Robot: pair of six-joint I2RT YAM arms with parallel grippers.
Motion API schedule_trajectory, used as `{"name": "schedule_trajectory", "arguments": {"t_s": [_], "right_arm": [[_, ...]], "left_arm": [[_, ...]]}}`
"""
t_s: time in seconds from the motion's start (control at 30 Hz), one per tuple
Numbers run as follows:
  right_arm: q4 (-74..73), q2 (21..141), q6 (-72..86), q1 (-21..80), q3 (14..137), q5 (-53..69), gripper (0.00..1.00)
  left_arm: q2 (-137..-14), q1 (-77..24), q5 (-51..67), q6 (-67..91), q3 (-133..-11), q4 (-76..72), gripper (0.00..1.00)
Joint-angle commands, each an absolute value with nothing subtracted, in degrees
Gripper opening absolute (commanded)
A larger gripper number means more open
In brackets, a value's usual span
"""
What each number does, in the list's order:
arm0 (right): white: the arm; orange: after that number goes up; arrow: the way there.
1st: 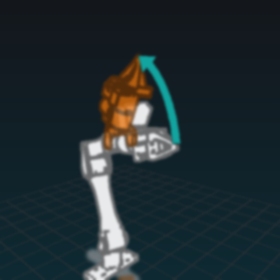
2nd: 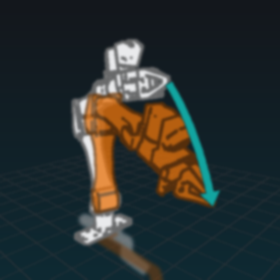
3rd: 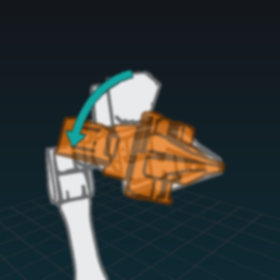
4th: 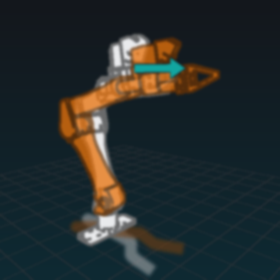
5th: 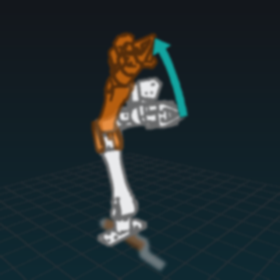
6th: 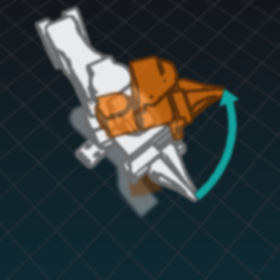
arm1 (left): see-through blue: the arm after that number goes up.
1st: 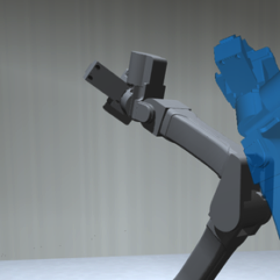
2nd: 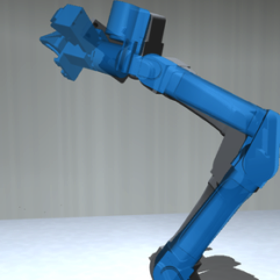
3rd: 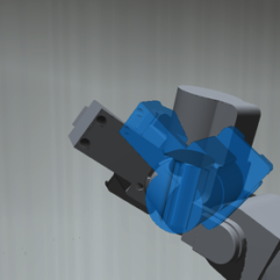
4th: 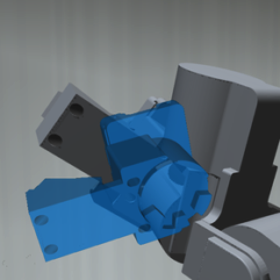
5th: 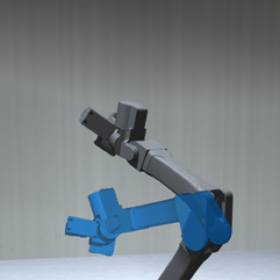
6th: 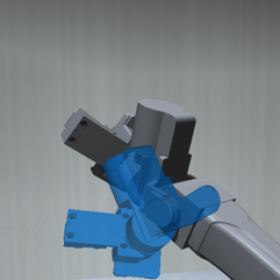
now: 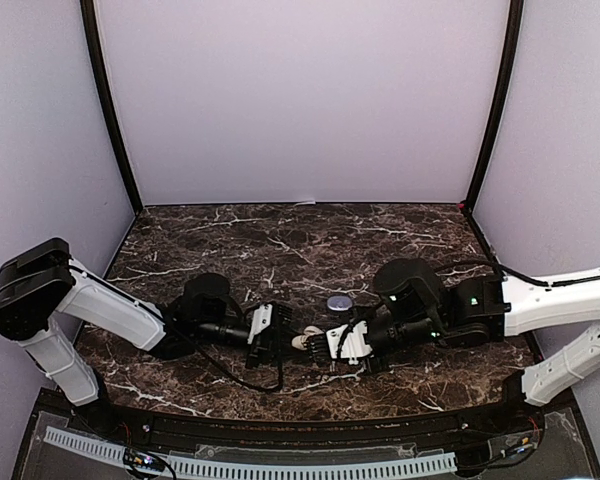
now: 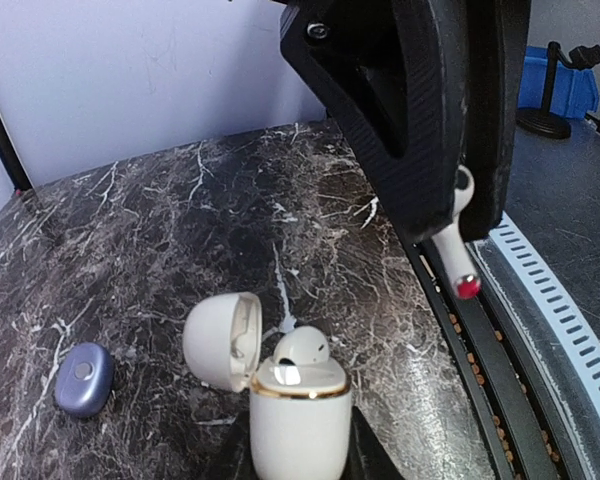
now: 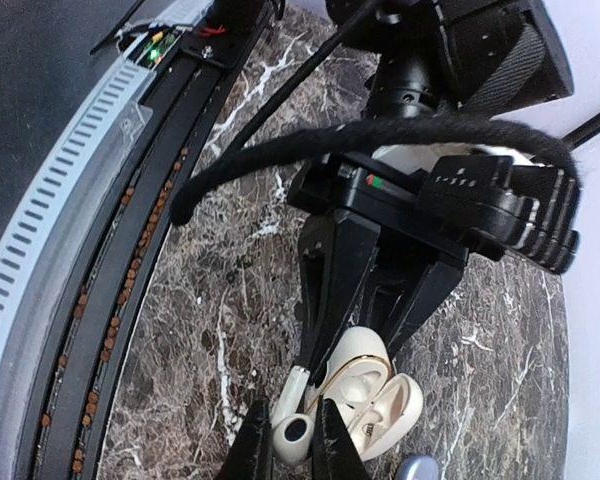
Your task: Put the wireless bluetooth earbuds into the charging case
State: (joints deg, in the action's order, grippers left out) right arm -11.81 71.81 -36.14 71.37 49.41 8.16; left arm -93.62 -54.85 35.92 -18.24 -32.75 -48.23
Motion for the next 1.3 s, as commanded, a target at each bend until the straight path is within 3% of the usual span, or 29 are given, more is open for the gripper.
{"name": "schedule_trajectory", "arguments": {"t_s": [0.0, 0.63, 0.9, 1.27], "right_arm": [[-14.11, 74.07, -42.27, 72.62, 53.77, 1.37, 0.0], [-12.34, 77.17, -38.53, 73.92, 53.12, -3.38, 0.0], [15.23, 71.89, -21.4, 73.87, 32.14, 2.57, 0.0], [46.82, 86.09, -13.98, 73.56, 18.5, -3.44, 0.0]], "left_arm": [[-90.84, -54.67, 36.67, -17.63, -33.85, -42.37, 0.0], [-90.16, -54.13, 35.65, -15.25, -31.45, -45.32, 0.0], [-86.5, -47.71, 34.69, -2.76, -21.27, -58.53, 0.0], [-81.26, -44.66, 32.14, 1.59, -18.23, -57.87, 0.0]]}}
